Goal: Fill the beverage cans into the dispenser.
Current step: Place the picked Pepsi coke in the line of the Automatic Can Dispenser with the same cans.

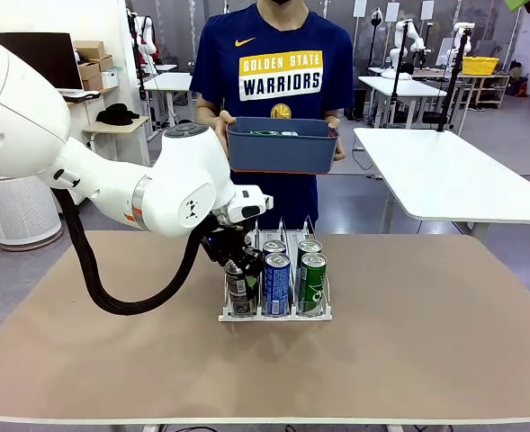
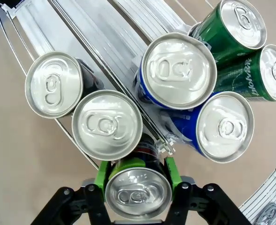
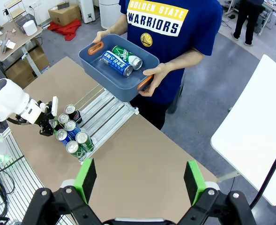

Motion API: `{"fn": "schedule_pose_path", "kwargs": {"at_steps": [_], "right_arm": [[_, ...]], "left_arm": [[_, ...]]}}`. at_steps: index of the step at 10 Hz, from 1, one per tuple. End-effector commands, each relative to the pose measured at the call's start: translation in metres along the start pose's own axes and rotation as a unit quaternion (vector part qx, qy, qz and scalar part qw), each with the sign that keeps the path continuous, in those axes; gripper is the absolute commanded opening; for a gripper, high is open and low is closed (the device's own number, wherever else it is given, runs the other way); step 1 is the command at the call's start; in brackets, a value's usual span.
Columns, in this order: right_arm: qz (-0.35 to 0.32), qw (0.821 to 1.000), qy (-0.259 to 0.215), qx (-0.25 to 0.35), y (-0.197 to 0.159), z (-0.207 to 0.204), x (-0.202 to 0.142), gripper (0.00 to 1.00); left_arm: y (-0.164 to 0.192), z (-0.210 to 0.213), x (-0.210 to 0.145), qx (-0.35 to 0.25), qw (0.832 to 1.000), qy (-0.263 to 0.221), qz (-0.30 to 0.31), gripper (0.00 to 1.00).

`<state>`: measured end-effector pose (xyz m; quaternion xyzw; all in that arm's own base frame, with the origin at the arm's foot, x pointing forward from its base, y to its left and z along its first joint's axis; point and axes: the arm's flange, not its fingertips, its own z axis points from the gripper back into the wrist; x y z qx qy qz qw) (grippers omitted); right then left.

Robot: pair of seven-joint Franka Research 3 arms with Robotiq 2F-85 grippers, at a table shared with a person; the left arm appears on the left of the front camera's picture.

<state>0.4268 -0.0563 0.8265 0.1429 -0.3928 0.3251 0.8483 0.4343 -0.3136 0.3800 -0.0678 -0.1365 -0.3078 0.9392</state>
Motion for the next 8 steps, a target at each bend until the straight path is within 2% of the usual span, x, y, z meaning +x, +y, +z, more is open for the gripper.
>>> {"fn": "schedule_pose_path", "kwargs": {"at_steps": [1, 2, 6, 8], "right_arm": [[0.001, 1.0, 0.0, 0.003, 0.002, -0.001, -0.001, 1.0], [0.001, 1.0, 0.0, 0.003, 0.002, -0.001, -0.001, 1.0], [0.001, 1.0, 0.0, 0.003, 0.002, -0.001, -0.001, 1.0], [0.001, 1.0, 0.0, 0.003, 0.002, -0.001, -0.001, 1.0]], "left_arm": [[0.0, 0.0, 0.0, 0.0, 1.0, 0.0, 0.0, 0.58], [0.0, 0.006, -0.001, 0.003, 1.0, 0.006, 0.009, 0.58], [-0.009, 0.044, -0.005, 0.008, 1.0, -0.017, 0.013, 0.98], [-0.017, 0.061, -0.009, 0.005, 0.999, -0.029, 0.013, 1.0]]}}
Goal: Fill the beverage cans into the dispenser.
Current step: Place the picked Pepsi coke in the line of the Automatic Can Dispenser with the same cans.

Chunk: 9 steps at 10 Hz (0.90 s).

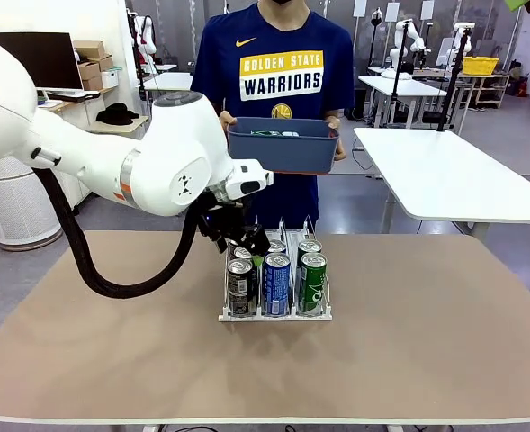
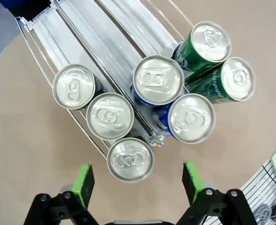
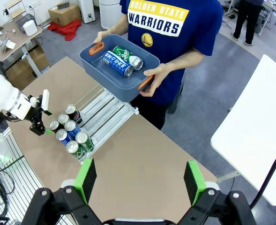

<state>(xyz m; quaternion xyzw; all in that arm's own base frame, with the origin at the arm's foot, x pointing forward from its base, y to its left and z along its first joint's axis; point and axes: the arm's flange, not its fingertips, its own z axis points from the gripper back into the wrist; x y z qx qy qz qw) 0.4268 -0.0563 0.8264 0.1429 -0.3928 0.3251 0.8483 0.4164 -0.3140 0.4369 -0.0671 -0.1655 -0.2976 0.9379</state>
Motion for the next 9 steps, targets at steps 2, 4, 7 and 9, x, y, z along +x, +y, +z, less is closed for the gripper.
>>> {"fn": "schedule_pose_path", "kwargs": {"at_steps": [2, 4, 7, 9], "right_arm": [[0.001, 1.0, 0.0, 0.003, 0.002, -0.001, -0.001, 1.0], [0.001, 1.0, 0.0, 0.003, 0.002, -0.001, -0.001, 1.0], [0.001, 1.0, 0.0, 0.003, 0.002, -0.001, -0.001, 1.0], [0.001, 1.0, 0.0, 0.003, 0.002, -0.001, -0.001, 1.0]], "left_arm": [[-0.01, 0.019, -0.021, 0.002, 1.0, -0.014, 0.002, 1.0], [-0.008, 0.016, -0.006, 0.005, 1.0, -0.011, -0.001, 1.0], [-0.008, 0.016, -0.006, 0.005, 1.0, -0.011, -0.001, 1.0], [-0.008, 0.016, -0.006, 0.005, 1.0, -0.011, -0.001, 1.0]]}}
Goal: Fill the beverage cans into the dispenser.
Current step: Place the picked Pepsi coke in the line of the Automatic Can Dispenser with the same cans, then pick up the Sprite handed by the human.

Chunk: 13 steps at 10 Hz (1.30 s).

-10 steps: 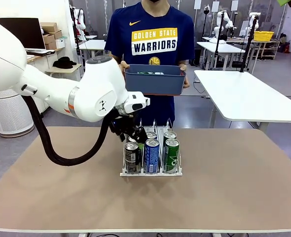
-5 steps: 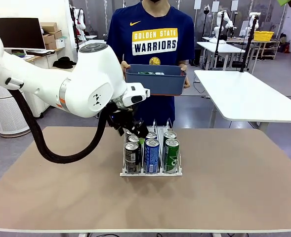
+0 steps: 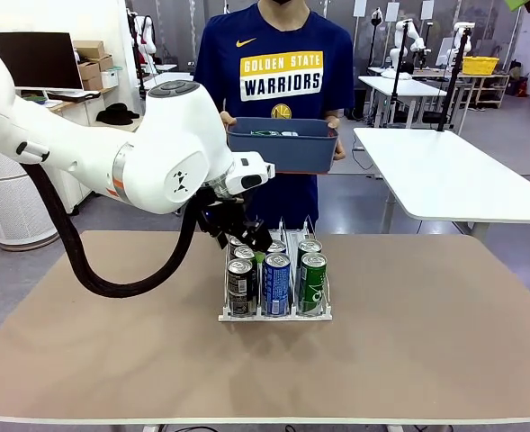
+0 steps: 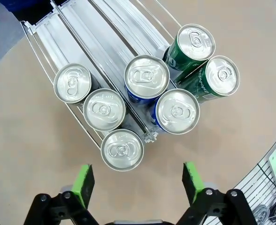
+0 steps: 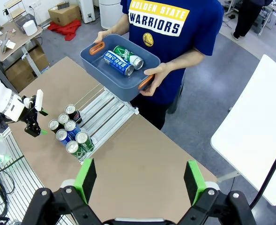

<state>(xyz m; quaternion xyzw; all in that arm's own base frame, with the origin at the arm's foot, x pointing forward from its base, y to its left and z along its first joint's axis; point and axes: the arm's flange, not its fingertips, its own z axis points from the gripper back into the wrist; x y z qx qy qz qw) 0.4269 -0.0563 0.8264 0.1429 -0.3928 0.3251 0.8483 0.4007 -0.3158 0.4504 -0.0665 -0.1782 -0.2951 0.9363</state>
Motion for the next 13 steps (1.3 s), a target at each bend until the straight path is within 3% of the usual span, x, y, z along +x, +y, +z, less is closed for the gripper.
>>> {"fn": "schedule_pose_path", "kwargs": {"at_steps": [1, 8, 10, 11, 13], "right_arm": [[0.001, 1.0, 0.0, 0.003, 0.002, -0.001, -0.001, 1.0], [0.001, 1.0, 0.0, 0.003, 0.002, -0.001, -0.001, 1.0], [0.001, 1.0, 0.0, 0.003, 0.002, -0.001, -0.001, 1.0], [0.001, 1.0, 0.0, 0.003, 0.002, -0.001, -0.001, 1.0], [0.001, 1.0, 0.0, 0.003, 0.002, -0.001, -0.001, 1.0]], "left_arm": [[0.003, 0.0, 0.001, 0.0, 1.0, 0.001, -0.002, 1.0], [0.0, 0.001, 0.001, 0.0, 1.0, -0.001, 0.0, 1.0], [0.041, 0.042, 0.0, -0.071, 0.995, 0.049, -0.044, 1.0], [0.064, 0.064, -0.003, -0.084, 0.994, 0.064, -0.038, 1.0], [0.087, 0.106, -0.009, -0.103, 0.991, 0.062, -0.065, 1.0]]}}
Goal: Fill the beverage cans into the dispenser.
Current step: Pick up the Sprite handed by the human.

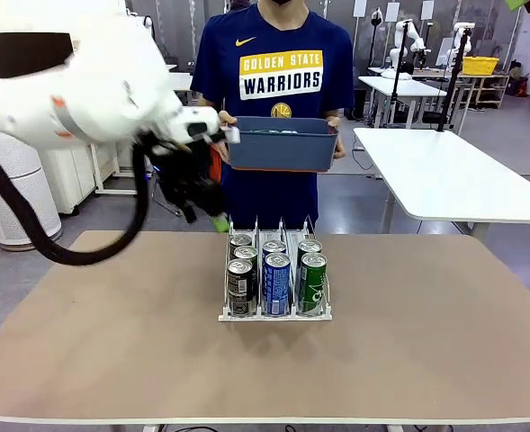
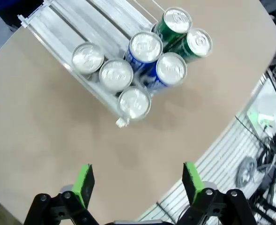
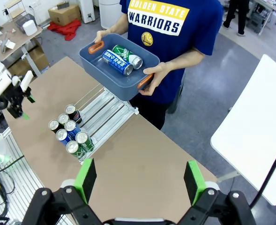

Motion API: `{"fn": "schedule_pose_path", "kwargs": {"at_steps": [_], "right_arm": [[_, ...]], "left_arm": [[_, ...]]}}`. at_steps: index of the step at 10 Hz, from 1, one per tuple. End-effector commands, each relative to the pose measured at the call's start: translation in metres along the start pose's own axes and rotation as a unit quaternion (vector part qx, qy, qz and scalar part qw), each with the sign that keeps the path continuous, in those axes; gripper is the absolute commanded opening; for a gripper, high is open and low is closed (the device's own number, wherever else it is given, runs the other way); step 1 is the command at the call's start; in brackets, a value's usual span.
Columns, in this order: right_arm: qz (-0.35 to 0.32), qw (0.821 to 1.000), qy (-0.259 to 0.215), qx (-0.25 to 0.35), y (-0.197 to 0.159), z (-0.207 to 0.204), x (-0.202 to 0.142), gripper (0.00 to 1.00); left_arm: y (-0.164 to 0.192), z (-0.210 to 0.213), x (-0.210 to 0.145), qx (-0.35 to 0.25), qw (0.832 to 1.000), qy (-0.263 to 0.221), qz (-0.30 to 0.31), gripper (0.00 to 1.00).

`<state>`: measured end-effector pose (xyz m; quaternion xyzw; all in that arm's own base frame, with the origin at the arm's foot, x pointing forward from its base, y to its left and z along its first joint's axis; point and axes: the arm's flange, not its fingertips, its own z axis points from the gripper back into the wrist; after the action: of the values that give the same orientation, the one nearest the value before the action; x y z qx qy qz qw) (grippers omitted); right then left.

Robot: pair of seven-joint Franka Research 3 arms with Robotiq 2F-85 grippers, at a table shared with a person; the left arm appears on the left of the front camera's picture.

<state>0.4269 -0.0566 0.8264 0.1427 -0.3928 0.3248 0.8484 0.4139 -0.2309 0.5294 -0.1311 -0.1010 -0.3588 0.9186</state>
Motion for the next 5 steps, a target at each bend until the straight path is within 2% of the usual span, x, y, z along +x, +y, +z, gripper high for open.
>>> {"fn": "schedule_pose_path", "kwargs": {"at_steps": [1, 5], "right_arm": [[0.001, 1.0, 0.0, 0.004, 0.002, -0.001, -0.001, 1.0], [0.001, 1.0, 0.0, 0.004, 0.002, -0.001, -0.001, 1.0]], "left_arm": [[0.022, 0.049, -0.015, 0.014, 0.999, 0.004, -0.035, 1.0], [0.043, 0.155, -0.017, 0.083, 0.992, -0.084, -0.052, 1.0]]}}
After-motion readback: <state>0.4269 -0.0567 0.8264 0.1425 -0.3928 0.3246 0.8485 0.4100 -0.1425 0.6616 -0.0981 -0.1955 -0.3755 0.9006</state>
